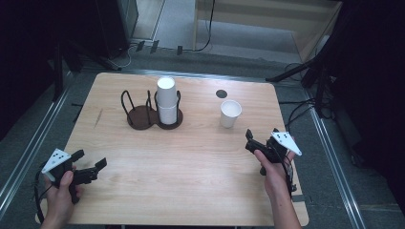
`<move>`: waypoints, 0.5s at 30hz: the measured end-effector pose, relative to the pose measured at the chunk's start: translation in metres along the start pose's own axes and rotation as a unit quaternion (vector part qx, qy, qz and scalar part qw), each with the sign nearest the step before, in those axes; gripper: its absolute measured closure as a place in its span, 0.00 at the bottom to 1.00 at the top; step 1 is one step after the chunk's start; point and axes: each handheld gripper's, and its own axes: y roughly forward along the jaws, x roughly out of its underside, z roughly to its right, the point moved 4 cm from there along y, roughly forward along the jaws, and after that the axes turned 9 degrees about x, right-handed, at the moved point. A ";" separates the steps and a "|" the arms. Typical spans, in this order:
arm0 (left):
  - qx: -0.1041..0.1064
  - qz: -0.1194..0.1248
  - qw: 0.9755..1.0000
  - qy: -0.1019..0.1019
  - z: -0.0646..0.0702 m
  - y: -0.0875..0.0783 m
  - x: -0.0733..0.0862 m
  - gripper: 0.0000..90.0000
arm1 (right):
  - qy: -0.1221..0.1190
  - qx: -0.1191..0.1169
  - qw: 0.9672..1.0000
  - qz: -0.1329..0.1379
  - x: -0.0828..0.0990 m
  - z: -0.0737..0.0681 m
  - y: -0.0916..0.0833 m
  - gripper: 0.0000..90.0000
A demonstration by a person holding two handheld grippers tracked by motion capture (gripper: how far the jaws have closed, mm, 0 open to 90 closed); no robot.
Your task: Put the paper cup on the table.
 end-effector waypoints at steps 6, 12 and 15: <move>-0.002 0.000 1.000 0.001 0.000 0.000 0.000 0.00 | 0.002 0.009 1.000 -0.007 0.008 0.011 -0.005 0.00; -0.003 0.000 1.000 0.001 0.000 0.000 0.000 0.00 | 0.005 0.019 1.000 -0.017 0.018 0.023 -0.011 0.00; -0.003 0.000 1.000 0.001 0.000 0.000 0.000 0.00 | 0.005 0.022 1.000 -0.018 0.021 0.027 -0.013 0.00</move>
